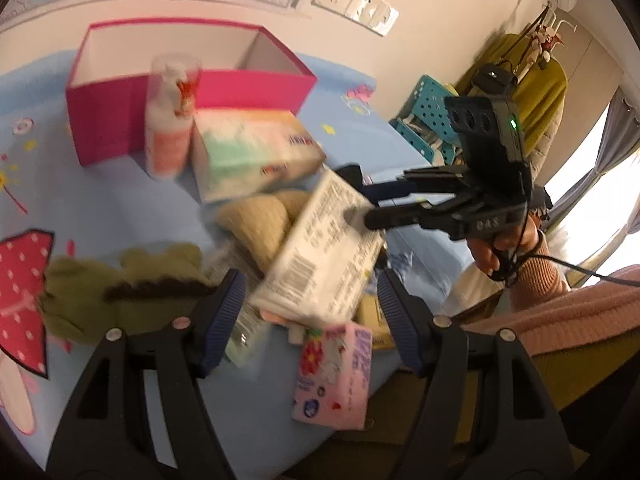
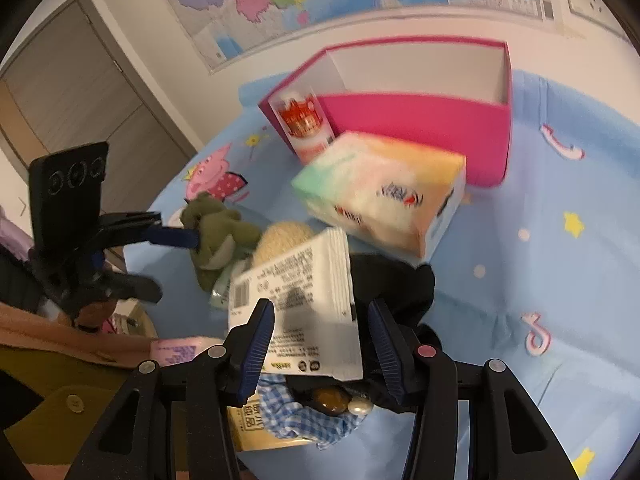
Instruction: Organize soft objects
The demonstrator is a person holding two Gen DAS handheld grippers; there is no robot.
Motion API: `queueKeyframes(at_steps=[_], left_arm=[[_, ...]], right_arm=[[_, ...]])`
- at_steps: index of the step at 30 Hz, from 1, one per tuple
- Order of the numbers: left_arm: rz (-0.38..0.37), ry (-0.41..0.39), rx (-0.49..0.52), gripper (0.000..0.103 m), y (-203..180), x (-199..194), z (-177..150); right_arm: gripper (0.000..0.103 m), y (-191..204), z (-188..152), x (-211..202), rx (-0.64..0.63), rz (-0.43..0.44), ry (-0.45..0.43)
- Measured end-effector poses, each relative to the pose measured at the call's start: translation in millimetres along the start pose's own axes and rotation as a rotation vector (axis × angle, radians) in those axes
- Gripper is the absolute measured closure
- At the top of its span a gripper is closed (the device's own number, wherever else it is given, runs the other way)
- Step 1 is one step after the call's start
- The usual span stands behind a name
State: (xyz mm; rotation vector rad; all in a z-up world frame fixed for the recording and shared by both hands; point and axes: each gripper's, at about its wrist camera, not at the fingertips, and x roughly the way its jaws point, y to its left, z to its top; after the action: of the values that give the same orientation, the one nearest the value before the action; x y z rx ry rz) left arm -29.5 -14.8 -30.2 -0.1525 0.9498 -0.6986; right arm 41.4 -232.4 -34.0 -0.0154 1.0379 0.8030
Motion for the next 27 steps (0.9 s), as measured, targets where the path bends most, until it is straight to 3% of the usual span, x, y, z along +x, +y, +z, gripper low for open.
queueKeyframes(at_steps=[4,7,15,16,17,18,22,25,27], left_arm=[[-0.013,0.029,-0.027,0.033,-1,3,-15],[-0.026,0.053,-0.048,0.033,2,9,-20],[-0.08,0.107,-0.107,0.033,10,30,-23],[-0.078,0.11,-0.11,0.033,11,32,-23],[-0.079,0.112,-0.112,0.033,12,33,-22],[-0.084,0.116,-0.116,0.033,12,35,-22],[-0.106,0.136,-0.12,0.033,12,41,-22],[-0.09,0.159,-0.128,0.033,12,49,-23],[-0.088,0.168,-0.136,0.033,12,52,-23]], right_arm=[[0.053,4,-2,5,-0.006,0.021,-0.003],[0.066,11,-2,8,-0.028,-0.023,0.001],[0.08,11,-3,-11,-0.022,-0.042,-0.083],[0.082,11,-3,-13,-0.021,-0.055,-0.093],[0.094,12,-2,-16,-0.021,-0.066,-0.105],[0.098,11,-1,-18,-0.017,-0.084,-0.12],[0.099,7,0,-24,0.004,-0.025,-0.138],[0.096,5,-1,-16,0.026,0.029,-0.104],[0.085,4,-2,-9,0.022,0.005,-0.072]])
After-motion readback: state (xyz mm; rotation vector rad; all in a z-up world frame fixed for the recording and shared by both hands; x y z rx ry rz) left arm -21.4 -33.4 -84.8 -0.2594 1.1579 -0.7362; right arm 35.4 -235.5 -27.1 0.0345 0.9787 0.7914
